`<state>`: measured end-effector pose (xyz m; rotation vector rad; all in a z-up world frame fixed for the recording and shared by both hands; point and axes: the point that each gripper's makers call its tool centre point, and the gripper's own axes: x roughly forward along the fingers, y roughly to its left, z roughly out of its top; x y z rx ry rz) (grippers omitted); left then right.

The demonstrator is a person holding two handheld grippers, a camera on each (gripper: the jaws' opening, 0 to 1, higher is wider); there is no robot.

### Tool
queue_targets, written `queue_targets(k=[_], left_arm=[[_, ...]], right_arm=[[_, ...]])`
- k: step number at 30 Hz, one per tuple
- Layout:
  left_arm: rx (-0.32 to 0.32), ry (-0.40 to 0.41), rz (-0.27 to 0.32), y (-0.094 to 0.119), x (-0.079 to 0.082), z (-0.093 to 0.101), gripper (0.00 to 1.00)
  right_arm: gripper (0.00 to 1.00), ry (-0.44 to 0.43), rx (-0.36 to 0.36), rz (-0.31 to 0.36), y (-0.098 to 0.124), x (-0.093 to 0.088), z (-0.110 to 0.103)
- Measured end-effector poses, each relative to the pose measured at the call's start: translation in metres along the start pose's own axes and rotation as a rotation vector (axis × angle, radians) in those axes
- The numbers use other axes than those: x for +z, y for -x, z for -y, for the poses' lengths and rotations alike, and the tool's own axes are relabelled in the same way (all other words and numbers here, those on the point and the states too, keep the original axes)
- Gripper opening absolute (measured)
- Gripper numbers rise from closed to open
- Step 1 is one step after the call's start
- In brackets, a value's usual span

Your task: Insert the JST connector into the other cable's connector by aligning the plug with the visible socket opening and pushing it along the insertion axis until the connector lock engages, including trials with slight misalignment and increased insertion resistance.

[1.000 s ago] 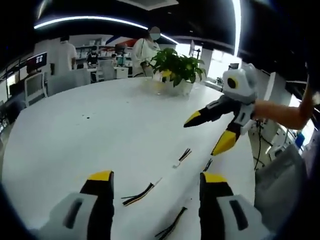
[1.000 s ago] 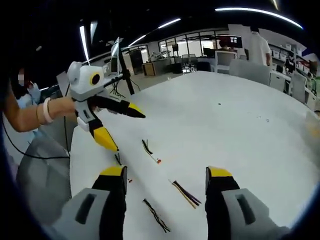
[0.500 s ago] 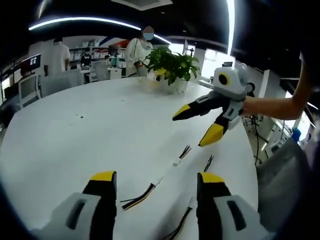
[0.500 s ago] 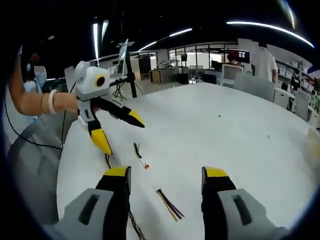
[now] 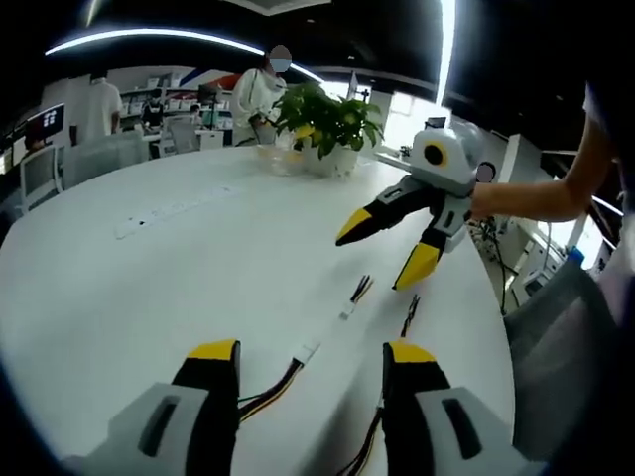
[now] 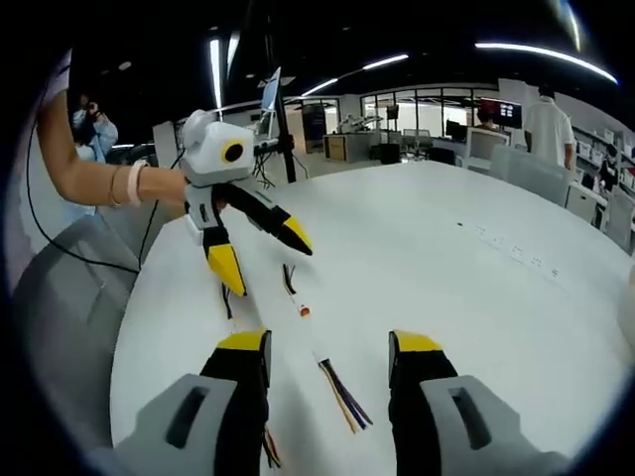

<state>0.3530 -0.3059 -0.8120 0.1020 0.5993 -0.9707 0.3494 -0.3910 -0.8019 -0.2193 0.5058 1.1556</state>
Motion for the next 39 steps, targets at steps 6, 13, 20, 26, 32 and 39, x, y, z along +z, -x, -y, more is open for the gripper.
queue_targets(k=[6,13,20,26,32,39], left_arm=[[-0.009,-0.017,0.003,-0.004,-0.001,-0.002,0.51],[-0.016,-0.029,-0.002,-0.009,-0.004,-0.005,0.47],[-0.017,-0.022,-0.020,-0.014,-0.011,-0.007,0.39],[-0.039,-0.019,-0.019,-0.016,-0.014,-0.006,0.30],[-0.046,-0.046,0.001,-0.018,-0.014,-0.006,0.24],[-0.056,-0.070,-0.001,-0.022,-0.016,-0.005,0.22]], right_arm=[[0.34,0.026,0.024,-0.017,-0.004,-0.009,-0.001],[0.28,0.052,0.054,-0.019,-0.010,-0.014,-0.002],[0.21,0.063,0.071,-0.056,-0.014,-0.025,-0.002],[0.15,0.092,0.086,-0.058,-0.017,-0.027,-0.004],[0.13,0.106,0.095,-0.058,-0.020,-0.028,-0.006],[0.10,0.105,0.102,-0.070,-0.023,-0.033,-0.005]])
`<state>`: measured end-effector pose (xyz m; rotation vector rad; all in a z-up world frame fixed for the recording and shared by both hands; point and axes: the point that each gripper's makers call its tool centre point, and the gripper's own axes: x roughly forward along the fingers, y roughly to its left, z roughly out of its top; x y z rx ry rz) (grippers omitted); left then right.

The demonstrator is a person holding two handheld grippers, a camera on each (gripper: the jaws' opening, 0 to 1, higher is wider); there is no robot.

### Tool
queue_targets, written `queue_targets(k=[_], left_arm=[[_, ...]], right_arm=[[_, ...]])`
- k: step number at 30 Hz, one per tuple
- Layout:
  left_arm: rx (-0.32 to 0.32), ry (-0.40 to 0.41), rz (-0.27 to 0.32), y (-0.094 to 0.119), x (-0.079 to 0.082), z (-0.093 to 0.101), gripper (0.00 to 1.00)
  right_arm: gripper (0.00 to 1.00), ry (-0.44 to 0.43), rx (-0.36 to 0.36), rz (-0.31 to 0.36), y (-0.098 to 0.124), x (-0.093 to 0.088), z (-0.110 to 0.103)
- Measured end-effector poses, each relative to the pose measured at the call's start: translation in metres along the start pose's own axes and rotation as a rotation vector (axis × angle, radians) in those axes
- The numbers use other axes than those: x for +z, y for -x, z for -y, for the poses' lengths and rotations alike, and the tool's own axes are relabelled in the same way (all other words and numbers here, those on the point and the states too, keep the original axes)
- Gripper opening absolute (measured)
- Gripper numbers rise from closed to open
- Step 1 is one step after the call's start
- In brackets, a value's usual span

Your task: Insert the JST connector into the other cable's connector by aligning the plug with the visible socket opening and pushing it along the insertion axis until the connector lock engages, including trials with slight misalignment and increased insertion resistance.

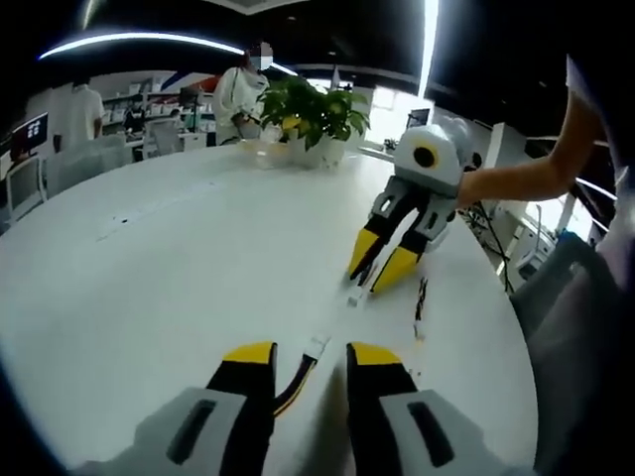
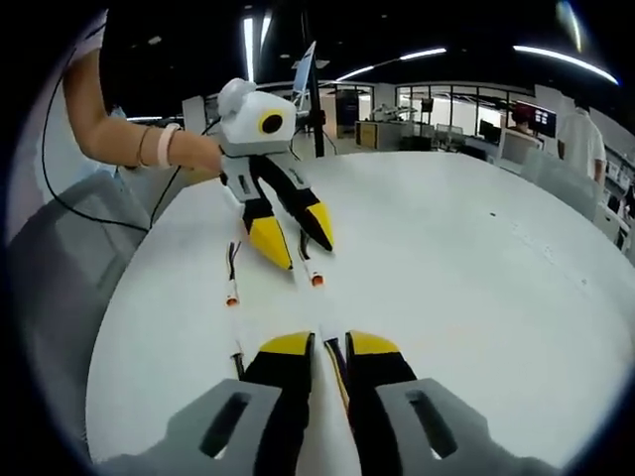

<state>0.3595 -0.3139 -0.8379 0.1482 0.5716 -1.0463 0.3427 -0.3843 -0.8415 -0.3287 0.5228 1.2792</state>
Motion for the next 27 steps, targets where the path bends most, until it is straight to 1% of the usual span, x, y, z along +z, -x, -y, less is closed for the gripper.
queue_targets(k=[5,8,9,12,13,15,16,19,23,27], left_arm=[[-0.022,-0.034,-0.008,-0.0040,-0.0024,0.0048,0.20],[-0.024,-0.060,-0.033,-0.0045,-0.0065,0.0054,0.19],[-0.023,-0.070,-0.026,-0.0043,-0.0059,0.0053,0.19],[-0.028,-0.067,-0.026,-0.0038,-0.0064,0.0059,0.18],[-0.031,-0.120,-0.031,-0.0039,-0.0066,0.0066,0.18],[-0.027,-0.175,-0.029,-0.0045,-0.0050,0.0073,0.16],[-0.031,-0.166,-0.030,-0.0047,-0.0053,0.0087,0.16],[-0.045,-0.172,-0.031,-0.0057,-0.0057,0.0099,0.13],[-0.032,-0.190,-0.029,-0.0076,-0.0064,0.0102,0.12],[-0.036,-0.203,-0.028,-0.0083,-0.0059,0.0100,0.11]], right_arm=[[0.10,0.013,0.010,-0.018,-0.0009,-0.0040,-0.0017],[0.09,0.026,0.012,-0.026,-0.0015,-0.0056,-0.0019],[0.09,0.024,0.013,-0.025,-0.0017,-0.0054,-0.0020],[0.10,0.027,0.014,-0.028,-0.0024,-0.0061,-0.0019],[0.09,0.027,0.019,-0.027,-0.0029,-0.0061,-0.0027],[0.10,0.034,0.019,-0.031,-0.0036,-0.0072,-0.0022],[0.09,0.035,0.019,-0.031,-0.0037,-0.0073,-0.0022],[0.08,0.041,0.021,-0.031,-0.0041,-0.0072,-0.0016],[0.07,0.040,0.022,-0.038,-0.0047,-0.0083,-0.0017],[0.07,0.037,0.022,-0.035,-0.0037,-0.0074,-0.0010]])
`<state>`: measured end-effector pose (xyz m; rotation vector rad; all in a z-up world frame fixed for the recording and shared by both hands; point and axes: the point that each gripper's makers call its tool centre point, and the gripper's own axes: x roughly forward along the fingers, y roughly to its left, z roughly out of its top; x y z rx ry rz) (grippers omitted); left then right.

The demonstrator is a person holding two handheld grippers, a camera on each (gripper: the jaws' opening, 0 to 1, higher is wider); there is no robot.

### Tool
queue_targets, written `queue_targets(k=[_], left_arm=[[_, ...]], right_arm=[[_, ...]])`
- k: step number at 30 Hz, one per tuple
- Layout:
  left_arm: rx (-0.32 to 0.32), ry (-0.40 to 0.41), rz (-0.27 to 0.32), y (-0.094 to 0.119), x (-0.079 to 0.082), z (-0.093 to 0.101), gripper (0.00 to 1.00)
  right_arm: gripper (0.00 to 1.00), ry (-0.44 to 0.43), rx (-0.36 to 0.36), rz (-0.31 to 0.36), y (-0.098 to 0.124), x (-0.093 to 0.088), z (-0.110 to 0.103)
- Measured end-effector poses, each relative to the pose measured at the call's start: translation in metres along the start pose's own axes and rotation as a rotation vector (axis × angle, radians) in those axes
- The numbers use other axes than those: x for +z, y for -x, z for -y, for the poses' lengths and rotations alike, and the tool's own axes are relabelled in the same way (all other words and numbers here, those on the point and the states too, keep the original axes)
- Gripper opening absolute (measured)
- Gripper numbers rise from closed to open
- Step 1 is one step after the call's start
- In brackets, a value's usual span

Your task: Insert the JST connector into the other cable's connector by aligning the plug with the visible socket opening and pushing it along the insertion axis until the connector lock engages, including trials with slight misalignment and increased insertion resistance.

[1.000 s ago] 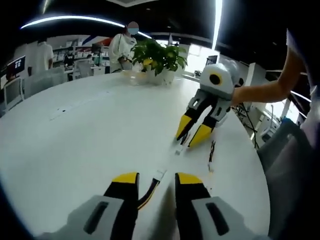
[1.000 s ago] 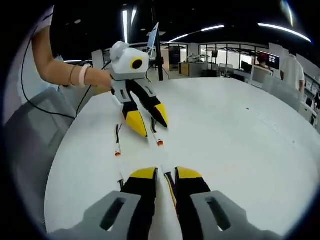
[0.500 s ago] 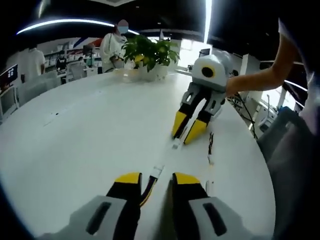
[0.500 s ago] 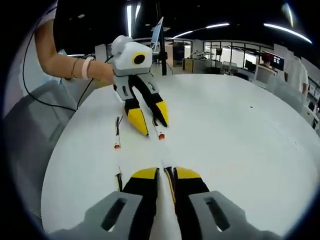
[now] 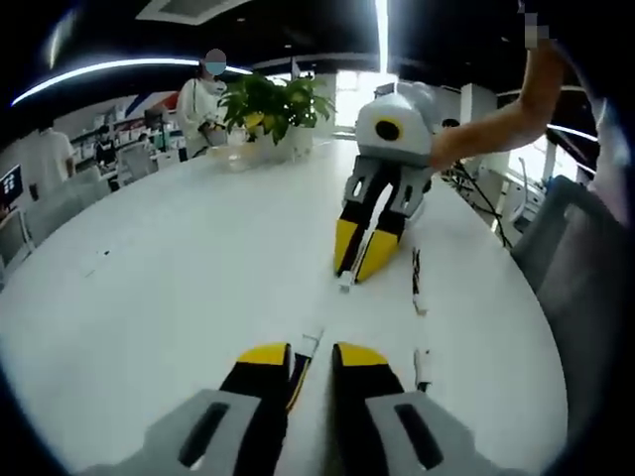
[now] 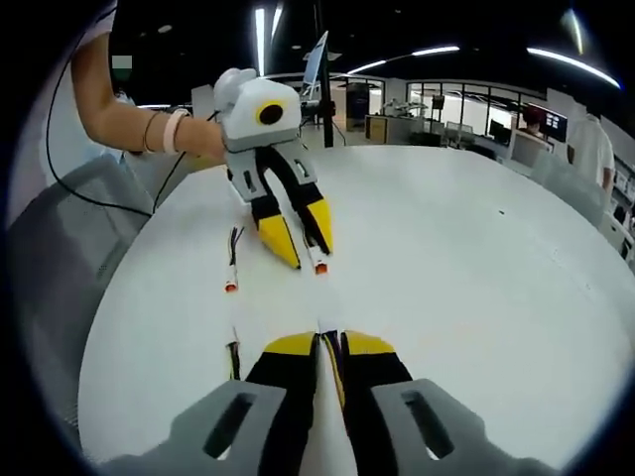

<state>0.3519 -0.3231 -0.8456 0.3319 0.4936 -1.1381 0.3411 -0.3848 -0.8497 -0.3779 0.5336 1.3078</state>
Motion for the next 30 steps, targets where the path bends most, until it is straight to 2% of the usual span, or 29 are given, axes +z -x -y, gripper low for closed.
queue_targets(k=[9,17,30], left_arm=[[-0.002,-0.010,0.009,0.0004,0.0006,-0.0043,0.09],[-0.006,-0.049,0.025,-0.0009,0.0021,-0.0061,0.01],[-0.016,-0.039,0.031,0.0001,0.0022,-0.0040,0.00]], right_arm=[[0.07,0.000,0.006,0.005,-0.0032,0.0035,0.0015],[0.05,0.002,0.008,0.011,-0.0043,0.0042,0.0028],[0.05,-0.009,-0.004,0.007,-0.0044,0.0038,0.0043]])
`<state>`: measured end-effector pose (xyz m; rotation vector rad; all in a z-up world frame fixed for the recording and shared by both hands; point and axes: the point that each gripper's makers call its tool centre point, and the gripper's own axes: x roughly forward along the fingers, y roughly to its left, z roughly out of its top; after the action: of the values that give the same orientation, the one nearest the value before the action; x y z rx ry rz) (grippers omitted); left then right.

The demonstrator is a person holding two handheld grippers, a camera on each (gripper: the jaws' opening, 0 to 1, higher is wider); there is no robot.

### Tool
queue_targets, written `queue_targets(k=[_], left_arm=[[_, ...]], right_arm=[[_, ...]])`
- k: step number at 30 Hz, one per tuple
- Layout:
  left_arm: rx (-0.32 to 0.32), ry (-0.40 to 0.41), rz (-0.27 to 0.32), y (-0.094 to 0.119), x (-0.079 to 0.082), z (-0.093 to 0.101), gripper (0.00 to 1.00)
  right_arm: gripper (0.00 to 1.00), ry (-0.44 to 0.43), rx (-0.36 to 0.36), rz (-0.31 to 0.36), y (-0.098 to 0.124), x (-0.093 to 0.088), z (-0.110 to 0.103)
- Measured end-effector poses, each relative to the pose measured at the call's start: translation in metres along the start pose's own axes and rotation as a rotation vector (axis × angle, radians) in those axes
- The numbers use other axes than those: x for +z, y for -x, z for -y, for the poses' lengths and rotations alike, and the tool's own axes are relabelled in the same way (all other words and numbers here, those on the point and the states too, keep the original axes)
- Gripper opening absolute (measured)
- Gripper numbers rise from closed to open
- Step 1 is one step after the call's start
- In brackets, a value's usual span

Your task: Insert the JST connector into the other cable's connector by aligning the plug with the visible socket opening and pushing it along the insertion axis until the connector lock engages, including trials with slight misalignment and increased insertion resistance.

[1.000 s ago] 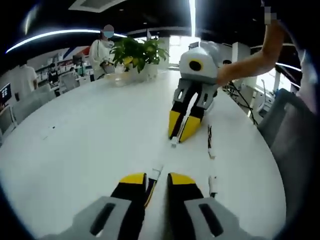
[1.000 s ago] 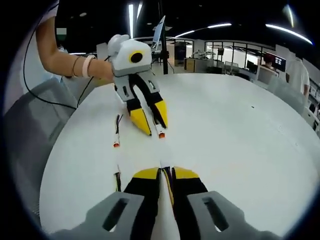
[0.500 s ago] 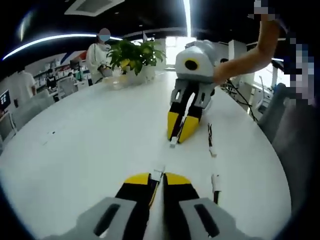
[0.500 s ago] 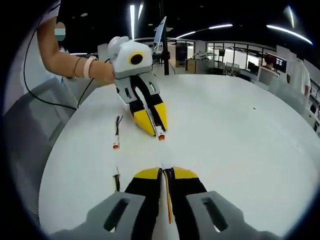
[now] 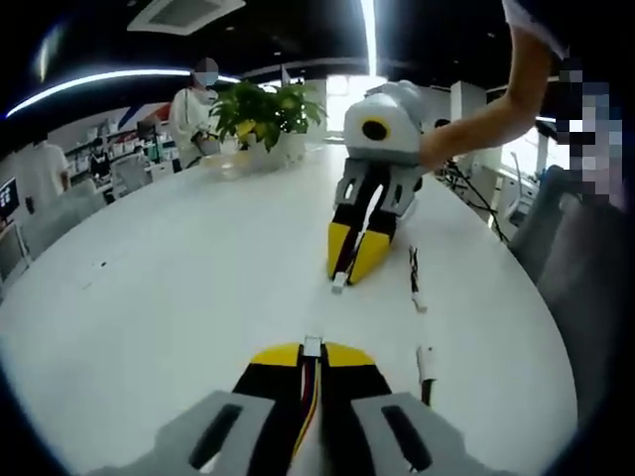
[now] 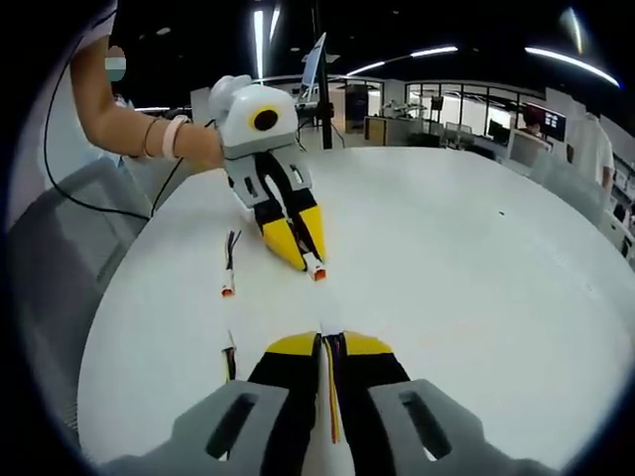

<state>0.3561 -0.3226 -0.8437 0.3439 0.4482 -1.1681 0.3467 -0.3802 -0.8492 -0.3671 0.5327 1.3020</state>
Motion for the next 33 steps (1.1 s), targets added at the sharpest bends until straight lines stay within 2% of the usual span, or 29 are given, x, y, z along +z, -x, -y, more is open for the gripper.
queue_targets(k=[10,19,33], left_arm=[[-0.005,-0.014,0.038,0.009,0.015,0.000,0.00],[-0.023,-0.036,0.019,0.013,0.019,0.006,0.00],[-0.060,-0.075,0.020,0.018,0.037,0.015,0.00]], right_arm=[[0.04,0.021,0.009,-0.004,0.007,0.013,-0.002],[0.04,0.045,0.021,0.005,0.008,0.030,-0.004],[0.04,0.100,0.061,-0.001,0.010,0.042,-0.015]])
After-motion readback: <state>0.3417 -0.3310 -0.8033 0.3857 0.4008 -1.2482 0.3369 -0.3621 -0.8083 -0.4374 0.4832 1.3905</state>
